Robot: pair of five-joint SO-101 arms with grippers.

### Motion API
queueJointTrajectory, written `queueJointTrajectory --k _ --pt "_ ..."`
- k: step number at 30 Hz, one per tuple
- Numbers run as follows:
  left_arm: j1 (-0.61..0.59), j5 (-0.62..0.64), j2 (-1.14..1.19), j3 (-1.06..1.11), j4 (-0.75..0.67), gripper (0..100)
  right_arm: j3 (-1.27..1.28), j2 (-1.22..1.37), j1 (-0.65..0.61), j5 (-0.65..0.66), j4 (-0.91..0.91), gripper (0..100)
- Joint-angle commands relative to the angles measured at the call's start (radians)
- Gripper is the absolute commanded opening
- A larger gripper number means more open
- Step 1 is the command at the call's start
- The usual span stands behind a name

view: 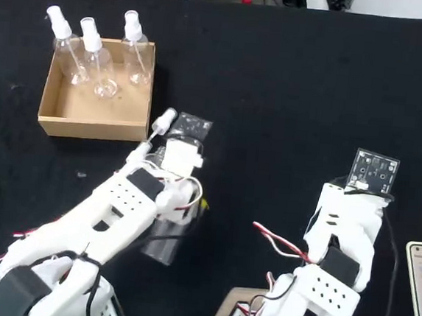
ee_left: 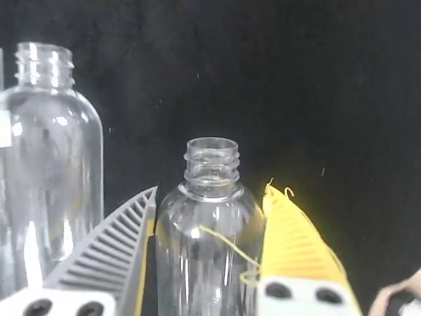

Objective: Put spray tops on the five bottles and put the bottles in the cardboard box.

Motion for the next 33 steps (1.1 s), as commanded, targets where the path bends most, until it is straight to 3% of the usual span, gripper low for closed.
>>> queueJointTrajectory --k 1,7,11,20,26,33 --pt "0.002 -0.170 -0.052 -0.039 0.089 8 -0.041 -0.019 0.000 0.011 0.005 3.6" --pt "-0.068 -0.241 -0.044 -0.039 0.190 34 -0.041 -0.019 0.000 0.005 0.005 3.6" --pt "-0.074 -0.267 -0.046 -0.090 0.219 35 -0.041 -0.019 0.000 0.009 0.006 3.6" --pt "-0.087 -0.516 -0.035 -0.185 0.414 35 -0.039 -0.019 0.000 0.009 0.006 3.6" --pt "-0.133 -0.428 -0.034 -0.128 0.359 35 -0.039 -0.019 0.000 0.005 0.006 3.6" --pt "-0.071 -0.381 -0.029 -0.048 0.244 35 -0.030 -0.019 -0.006 0.003 0.005 3.6"
